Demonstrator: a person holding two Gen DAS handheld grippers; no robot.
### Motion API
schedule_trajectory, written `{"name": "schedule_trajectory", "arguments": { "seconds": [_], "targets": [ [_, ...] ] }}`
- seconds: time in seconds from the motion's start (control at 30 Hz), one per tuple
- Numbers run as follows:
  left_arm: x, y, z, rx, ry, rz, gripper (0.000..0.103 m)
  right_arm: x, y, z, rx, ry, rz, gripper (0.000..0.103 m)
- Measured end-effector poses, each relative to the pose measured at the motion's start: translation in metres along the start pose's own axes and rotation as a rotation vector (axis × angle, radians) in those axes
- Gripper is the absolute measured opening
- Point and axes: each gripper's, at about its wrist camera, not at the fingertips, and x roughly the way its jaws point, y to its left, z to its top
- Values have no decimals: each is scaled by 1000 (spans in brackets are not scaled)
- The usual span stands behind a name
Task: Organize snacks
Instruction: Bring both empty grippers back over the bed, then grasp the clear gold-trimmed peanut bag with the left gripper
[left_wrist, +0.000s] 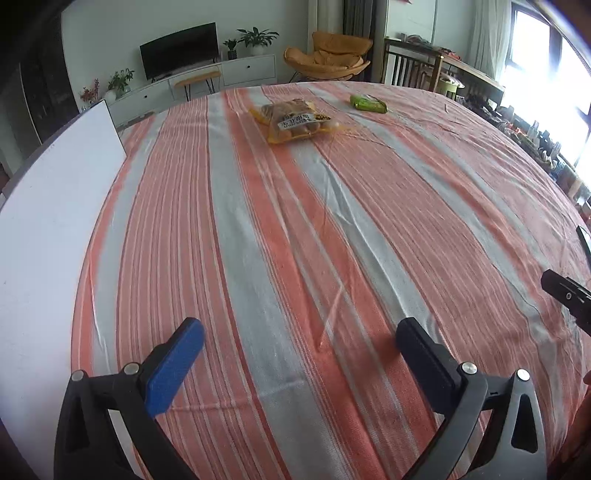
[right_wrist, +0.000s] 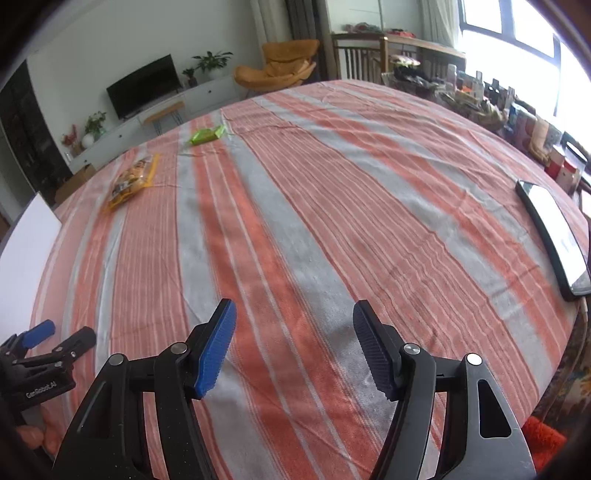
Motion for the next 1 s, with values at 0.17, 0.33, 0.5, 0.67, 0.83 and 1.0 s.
{"name": "schedule_trajectory", "arguments": {
  "seconds": [0.17,0.33,0.5,0.67,0.83,1.0],
  "targets": [
    [13,-1,-1,-1,-4,1,103,4,7,-5,-38,16,-29,72],
    [17,-1,0,-1,-3,0,103,6,13,-7,-74,23,-49,78],
    [21,0,6,12,49,-14,103,8,20,-9,-115,32,-70,83],
    [20,17,40,-95,81,-118,103,8,21,-9,-122,34,-69,85],
    [46,27,111,-149,125,-187,103,9,22,-9,-126,36,-67,86],
    [95,24,182,-121,105,-109,102,9,22,-9,-126,35,-67,87]
  ]
}}
